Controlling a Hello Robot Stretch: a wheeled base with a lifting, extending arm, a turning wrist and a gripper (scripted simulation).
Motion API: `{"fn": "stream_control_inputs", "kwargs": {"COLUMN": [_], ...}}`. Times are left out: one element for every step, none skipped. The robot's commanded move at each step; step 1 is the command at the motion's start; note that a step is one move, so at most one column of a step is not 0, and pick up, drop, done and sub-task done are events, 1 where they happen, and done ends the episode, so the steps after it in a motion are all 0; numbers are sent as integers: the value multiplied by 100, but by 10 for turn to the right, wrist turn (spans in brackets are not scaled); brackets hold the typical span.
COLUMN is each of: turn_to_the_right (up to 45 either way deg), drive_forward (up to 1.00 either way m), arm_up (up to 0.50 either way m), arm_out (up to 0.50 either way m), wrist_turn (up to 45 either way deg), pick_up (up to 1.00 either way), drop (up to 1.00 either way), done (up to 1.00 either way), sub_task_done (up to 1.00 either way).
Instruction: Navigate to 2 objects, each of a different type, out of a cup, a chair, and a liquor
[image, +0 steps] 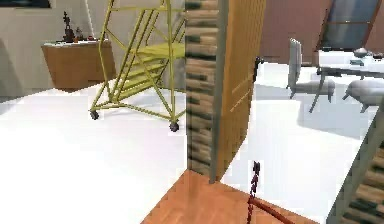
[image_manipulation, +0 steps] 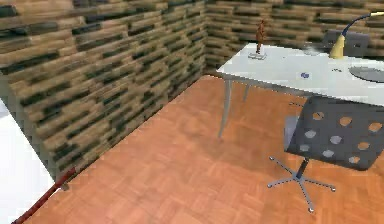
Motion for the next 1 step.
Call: {"fn": "stream_control_inputs", "kwargs": {"turn_to_the_right": [-450], "drive_forward": [0], "arm_up": [0], "arm_out": [0], "wrist_turn": [0], "pick_up": [0], "drop": [0], "done": [0], "sub_task_done": [0]}}
